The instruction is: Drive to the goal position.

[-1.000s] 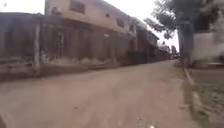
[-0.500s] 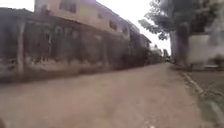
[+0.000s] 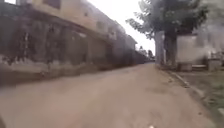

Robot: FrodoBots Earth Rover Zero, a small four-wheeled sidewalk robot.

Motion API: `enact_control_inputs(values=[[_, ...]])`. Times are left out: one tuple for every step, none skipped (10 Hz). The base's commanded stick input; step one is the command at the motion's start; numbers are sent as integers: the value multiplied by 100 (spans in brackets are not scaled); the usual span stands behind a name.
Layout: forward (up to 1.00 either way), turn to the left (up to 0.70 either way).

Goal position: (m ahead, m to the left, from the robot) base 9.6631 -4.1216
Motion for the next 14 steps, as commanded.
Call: enact_control_inputs(values=[[100,0],[100,0],[100,0],[100,0],[100,0],[100,0],[100,0],[100,0],[100,0],[100,0],[100,0],[100,0],[100,0],[100,0]])
